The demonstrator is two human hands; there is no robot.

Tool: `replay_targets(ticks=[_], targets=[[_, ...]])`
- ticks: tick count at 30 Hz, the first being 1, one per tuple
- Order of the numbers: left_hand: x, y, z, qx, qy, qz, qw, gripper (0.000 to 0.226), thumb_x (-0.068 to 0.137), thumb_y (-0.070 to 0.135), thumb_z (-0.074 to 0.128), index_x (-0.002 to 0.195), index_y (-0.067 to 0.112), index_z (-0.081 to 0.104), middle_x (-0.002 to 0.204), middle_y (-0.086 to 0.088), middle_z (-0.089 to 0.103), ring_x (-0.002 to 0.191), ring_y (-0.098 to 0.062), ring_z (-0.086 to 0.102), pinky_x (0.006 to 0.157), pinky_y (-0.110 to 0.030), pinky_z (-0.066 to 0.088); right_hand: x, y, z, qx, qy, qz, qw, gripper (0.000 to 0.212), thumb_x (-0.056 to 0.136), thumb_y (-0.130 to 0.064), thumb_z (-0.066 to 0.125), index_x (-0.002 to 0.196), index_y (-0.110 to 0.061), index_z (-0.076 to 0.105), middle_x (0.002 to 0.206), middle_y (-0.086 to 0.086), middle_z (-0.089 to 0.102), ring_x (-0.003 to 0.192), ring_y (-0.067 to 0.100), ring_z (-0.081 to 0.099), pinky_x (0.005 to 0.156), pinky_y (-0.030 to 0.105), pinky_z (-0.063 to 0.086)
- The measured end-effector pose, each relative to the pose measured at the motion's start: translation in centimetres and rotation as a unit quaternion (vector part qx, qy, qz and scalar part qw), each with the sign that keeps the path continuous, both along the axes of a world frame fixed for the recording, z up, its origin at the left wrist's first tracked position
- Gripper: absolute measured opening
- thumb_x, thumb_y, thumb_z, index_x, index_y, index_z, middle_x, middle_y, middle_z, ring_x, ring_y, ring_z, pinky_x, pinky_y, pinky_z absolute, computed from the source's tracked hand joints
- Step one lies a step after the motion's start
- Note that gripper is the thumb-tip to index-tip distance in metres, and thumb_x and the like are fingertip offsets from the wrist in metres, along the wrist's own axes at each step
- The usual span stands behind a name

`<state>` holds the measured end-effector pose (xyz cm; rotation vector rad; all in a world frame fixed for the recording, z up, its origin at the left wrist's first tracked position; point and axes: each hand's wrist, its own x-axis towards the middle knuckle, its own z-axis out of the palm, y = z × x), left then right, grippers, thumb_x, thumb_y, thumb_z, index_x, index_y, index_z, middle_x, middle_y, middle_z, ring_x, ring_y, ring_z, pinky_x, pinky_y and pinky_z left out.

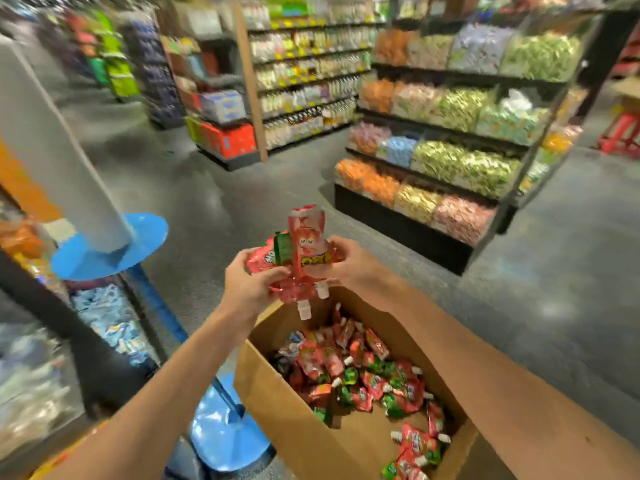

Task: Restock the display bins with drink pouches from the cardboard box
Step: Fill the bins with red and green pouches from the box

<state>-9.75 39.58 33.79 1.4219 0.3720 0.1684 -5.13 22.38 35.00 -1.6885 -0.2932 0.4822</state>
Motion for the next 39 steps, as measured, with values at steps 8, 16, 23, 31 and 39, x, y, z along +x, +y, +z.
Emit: replay_targets(ticks=[8, 16, 23, 31, 39], targets=[[-11.8, 6.0, 7.5, -0.022, -0.094, 0.08, 0.992, 0.057, 0.067, 0.001, 0.076, 0.121, 0.006, 0.058, 0.106, -0.012, 0.074, 0.087, -0.026, 0.074, 0.076, -0.046, 0.061, -7.2, 7.9, 6.8, 0.066, -0.062, 0.097, 0.991, 0.023, 0.083, 0.005, 0.063, 0.09, -0.016, 0.056, 0.086, 0.007, 0.063, 0.075, 0.016, 0.061, 0.063, 0.026, 0.05], [-25.1, 13.9, 12.3, -0.039, -0.128, 0.193, 0.972, 0.056, 0.069, -0.006, 0.073, 0.123, -0.001, 0.057, 0.112, -0.022, 0.07, 0.08, -0.029, 0.071, 0.062, -0.037, 0.062, -15.9, 20.5, 10.3, 0.183, 0.049, 0.238, 0.953, 0.047, 0.079, -0.012, 0.067, 0.119, 0.01, 0.057, 0.124, 0.037, 0.058, 0.102, 0.041, 0.06, 0.099, 0.06, 0.047], [-35.3, 23.1, 14.5, 0.022, -0.123, 0.272, 0.954, 0.041, 0.077, -0.007, 0.074, 0.111, 0.011, 0.06, 0.096, -0.011, 0.076, 0.08, -0.025, 0.074, 0.061, -0.032, 0.06, -25.3, 32.1, 12.6, 0.182, 0.02, 0.325, 0.928, 0.038, 0.07, -0.025, 0.08, 0.103, -0.007, 0.072, 0.103, 0.014, 0.075, 0.091, 0.026, 0.073, 0.087, 0.042, 0.059], [-39.3, 30.8, 16.8, 0.015, -0.107, 0.209, 0.972, 0.047, 0.098, 0.054, 0.044, 0.101, 0.017, 0.073, 0.094, -0.006, 0.077, 0.076, -0.016, 0.074, 0.072, -0.037, 0.058, -29.5, 39.8, 14.4, 0.169, -0.005, 0.274, 0.947, 0.022, 0.085, -0.02, 0.076, 0.104, -0.012, 0.072, 0.099, 0.009, 0.077, 0.093, 0.026, 0.074, 0.088, 0.043, 0.059], [-34.7, 36.1, 18.2, 0.03, -0.051, 0.198, 0.978, 0.054, 0.101, 0.053, 0.042, 0.109, 0.008, 0.07, 0.091, -0.011, 0.077, 0.074, -0.021, 0.074, 0.069, -0.033, 0.062, -25.2, 43.4, 15.7, 0.175, -0.005, 0.261, 0.949, 0.021, 0.084, -0.016, 0.076, 0.104, -0.009, 0.072, 0.1, 0.011, 0.076, 0.095, 0.028, 0.074, 0.089, 0.043, 0.058]])
